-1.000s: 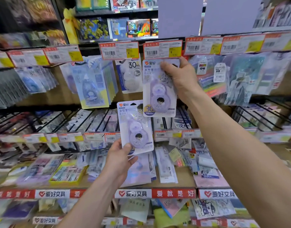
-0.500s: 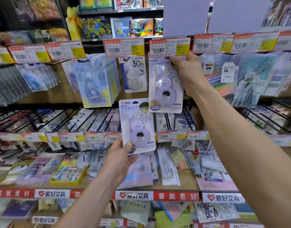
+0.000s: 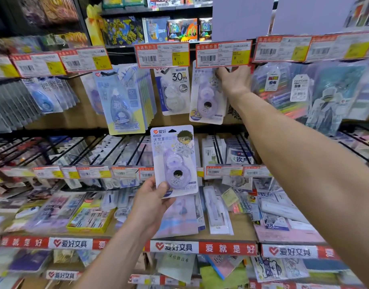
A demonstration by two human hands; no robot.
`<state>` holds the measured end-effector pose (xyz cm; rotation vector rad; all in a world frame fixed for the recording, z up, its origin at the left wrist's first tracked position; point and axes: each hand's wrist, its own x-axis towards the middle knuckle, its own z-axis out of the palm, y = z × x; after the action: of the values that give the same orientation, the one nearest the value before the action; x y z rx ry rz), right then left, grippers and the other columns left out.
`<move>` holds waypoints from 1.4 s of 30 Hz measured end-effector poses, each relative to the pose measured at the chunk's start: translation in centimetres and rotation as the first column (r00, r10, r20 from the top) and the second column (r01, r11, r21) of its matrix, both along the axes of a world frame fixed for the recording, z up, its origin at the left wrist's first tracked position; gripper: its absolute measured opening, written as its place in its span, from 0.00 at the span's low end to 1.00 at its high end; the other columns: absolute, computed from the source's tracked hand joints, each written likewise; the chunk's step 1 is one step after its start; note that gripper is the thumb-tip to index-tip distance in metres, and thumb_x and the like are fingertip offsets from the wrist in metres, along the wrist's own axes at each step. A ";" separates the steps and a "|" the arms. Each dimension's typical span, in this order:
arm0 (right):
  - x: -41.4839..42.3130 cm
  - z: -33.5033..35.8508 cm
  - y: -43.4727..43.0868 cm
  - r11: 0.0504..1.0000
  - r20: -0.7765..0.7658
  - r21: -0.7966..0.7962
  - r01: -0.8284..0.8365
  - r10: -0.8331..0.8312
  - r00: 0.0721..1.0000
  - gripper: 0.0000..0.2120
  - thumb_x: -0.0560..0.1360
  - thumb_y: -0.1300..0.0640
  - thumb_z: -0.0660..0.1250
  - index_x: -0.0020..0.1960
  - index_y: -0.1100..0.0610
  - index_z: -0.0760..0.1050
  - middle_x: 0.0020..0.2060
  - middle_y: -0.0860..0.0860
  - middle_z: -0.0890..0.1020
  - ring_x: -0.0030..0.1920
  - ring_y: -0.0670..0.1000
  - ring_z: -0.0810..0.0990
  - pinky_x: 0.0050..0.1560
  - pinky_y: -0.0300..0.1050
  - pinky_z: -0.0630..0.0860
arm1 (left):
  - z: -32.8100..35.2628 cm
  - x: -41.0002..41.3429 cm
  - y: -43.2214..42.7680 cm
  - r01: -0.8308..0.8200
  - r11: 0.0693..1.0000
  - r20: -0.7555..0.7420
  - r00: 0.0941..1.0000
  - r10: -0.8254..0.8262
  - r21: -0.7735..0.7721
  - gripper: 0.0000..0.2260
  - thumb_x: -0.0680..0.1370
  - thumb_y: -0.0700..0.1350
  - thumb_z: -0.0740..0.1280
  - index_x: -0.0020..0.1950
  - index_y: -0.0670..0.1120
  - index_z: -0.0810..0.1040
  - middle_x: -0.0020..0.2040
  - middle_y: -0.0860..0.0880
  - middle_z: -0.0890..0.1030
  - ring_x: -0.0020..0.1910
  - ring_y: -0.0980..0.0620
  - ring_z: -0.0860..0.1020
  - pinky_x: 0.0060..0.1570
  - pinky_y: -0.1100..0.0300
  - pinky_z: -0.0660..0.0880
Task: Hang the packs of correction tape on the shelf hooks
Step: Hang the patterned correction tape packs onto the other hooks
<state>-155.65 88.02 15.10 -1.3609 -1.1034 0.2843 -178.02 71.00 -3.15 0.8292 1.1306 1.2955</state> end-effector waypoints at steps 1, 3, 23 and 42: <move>0.1 0.0 0.1 1.000 0.002 -0.011 0.015 -0.015 1.000 0.16 0.76 0.45 0.72 0.57 0.55 0.80 0.48 0.48 0.81 0.48 0.50 0.79 0.45 0.40 0.68 | 0.0 0.0 0.0 0.004 1.000 0.002 1.000 -0.004 0.001 0.07 0.83 0.37 0.60 0.57 0.44 0.76 0.54 0.45 0.83 0.51 0.48 0.82 0.50 0.54 0.78; 0.0 -0.1 -0.4 0.999 0.014 -0.028 0.040 -0.040 0.999 0.19 0.77 0.44 0.70 0.61 0.56 0.78 0.50 0.48 0.79 0.49 0.50 0.77 0.46 0.40 0.67 | 0.1 0.0 0.1 0.012 1.000 -0.007 1.000 -0.012 0.004 0.08 0.83 0.37 0.61 0.59 0.43 0.77 0.55 0.45 0.83 0.52 0.48 0.82 0.50 0.54 0.79; -2.0 -7.0 -10.2 0.816 -0.157 -0.061 -0.575 0.561 0.813 0.10 0.72 0.63 0.76 0.40 0.53 0.77 0.35 0.50 0.82 0.34 0.48 0.80 0.36 0.41 0.77 | 1.5 4.3 0.9 0.103 0.990 -0.068 0.993 -0.096 0.099 0.05 0.82 0.38 0.63 0.56 0.45 0.77 0.49 0.47 0.82 0.48 0.50 0.81 0.54 0.51 0.80; -0.3 -1.3 -7.9 0.857 -0.035 0.307 -0.413 0.444 0.895 0.13 0.76 0.66 0.72 0.57 0.53 0.78 0.52 0.45 0.85 0.55 0.43 0.85 0.59 0.43 0.81 | -0.6 0.6 2.2 0.238 0.917 -0.926 0.283 0.249 0.319 0.27 0.80 0.46 0.64 0.76 0.53 0.56 0.41 0.53 0.79 0.40 0.48 0.78 0.38 0.48 0.77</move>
<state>-155.94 80.10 13.75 -0.8160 -1.2994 0.4913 -177.45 73.16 -3.79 2.1537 1.8173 0.9459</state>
